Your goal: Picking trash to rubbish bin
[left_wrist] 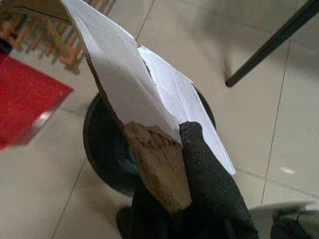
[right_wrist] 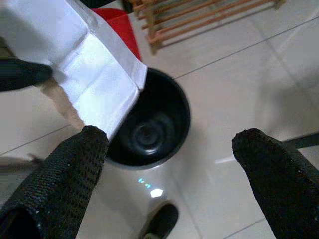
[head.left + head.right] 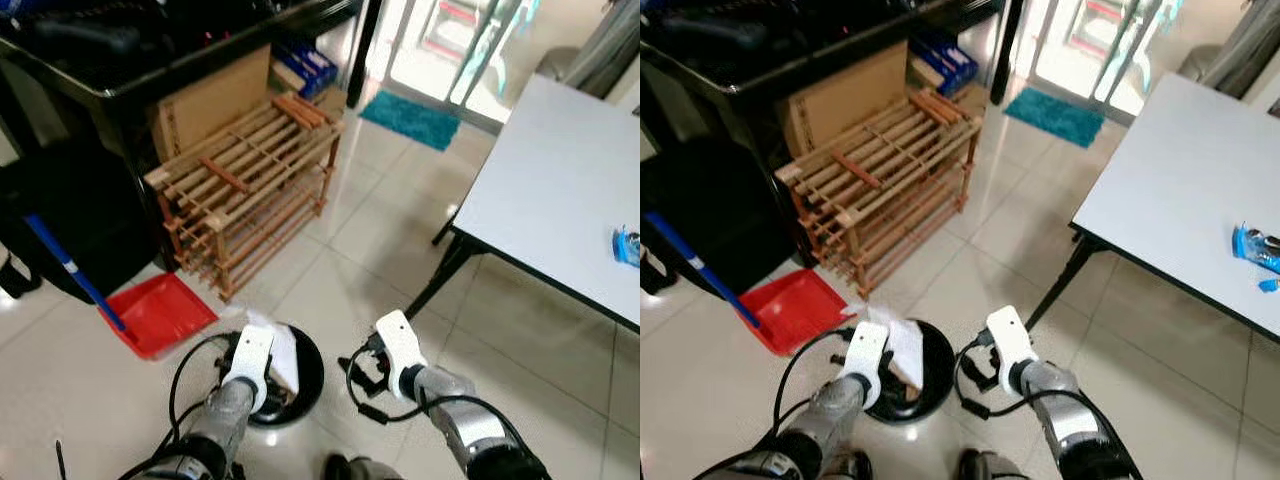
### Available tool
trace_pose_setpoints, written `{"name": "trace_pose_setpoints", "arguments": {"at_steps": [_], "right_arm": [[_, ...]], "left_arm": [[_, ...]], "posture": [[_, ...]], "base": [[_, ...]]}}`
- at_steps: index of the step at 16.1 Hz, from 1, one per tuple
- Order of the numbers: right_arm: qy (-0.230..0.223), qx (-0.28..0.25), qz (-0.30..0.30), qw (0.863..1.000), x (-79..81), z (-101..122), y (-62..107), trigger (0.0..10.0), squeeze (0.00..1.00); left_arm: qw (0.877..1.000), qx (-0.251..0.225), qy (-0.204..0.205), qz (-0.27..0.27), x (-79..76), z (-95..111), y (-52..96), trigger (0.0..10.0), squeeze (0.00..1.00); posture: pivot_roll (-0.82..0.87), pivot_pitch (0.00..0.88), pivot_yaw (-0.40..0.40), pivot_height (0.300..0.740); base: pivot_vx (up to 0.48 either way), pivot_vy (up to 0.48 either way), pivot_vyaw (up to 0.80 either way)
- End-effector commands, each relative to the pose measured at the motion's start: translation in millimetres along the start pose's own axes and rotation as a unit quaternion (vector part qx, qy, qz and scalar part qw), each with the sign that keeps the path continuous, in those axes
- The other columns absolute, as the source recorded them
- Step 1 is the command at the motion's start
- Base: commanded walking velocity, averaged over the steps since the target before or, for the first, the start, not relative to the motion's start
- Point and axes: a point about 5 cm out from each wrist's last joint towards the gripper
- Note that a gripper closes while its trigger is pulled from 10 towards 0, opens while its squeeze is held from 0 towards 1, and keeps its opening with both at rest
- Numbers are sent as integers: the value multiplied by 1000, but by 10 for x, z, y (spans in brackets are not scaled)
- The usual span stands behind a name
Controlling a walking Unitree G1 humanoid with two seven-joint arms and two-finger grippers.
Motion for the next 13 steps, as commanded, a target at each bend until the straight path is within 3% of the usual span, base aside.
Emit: {"name": "trace_pose_setpoints", "arguments": {"at_steps": [1, 7, 8, 9, 13], "right_arm": [[-5, 7, 9, 1000, -4, -30, 40, 10000, 0], [-16, 14, 20, 1000, 43, -52, 129, 10000, 0], [-16, 14, 19, 1000, 49, -38, 130, 10000, 0], [-17, 13, 18, 1000, 49, -31, 130, 10000, 0], [-18, 13, 17, 1000, 48, -9, 140, 10000, 0]], "left_arm": [[1000, 17, -2, 2, -55, -89, 18, 10000, 0], [999, 9, -29, 16, 4, -64, 16, 10000, 0], [1000, 5, -25, 17, 14, -44, 11, 10000, 302], [1000, 2, -24, 16, 16, -27, 7, 10000, 1000], [1000, -5, -24, 13, 0, 18, -4, 10000, 1000]], "posture": [[-154, 213, -144, 740], [-156, 215, -150, 740], [-155, 210, -151, 740], [-154, 209, -152, 740], [-160, 216, -155, 740]], "base": [[0, 0, 0], [0, 0, 0], [0, 0, 0], [0, 0, 0], [0, 0, 0]]}}
Point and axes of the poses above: a point about 5 cm out from each wrist's last joint towards the gripper, its own y axis pointing back from the gripper into the wrist, its own z axis along the axis of the wrist's last joint, x = y × z, and after that the axes turned 7 degrees about -y, right-handed
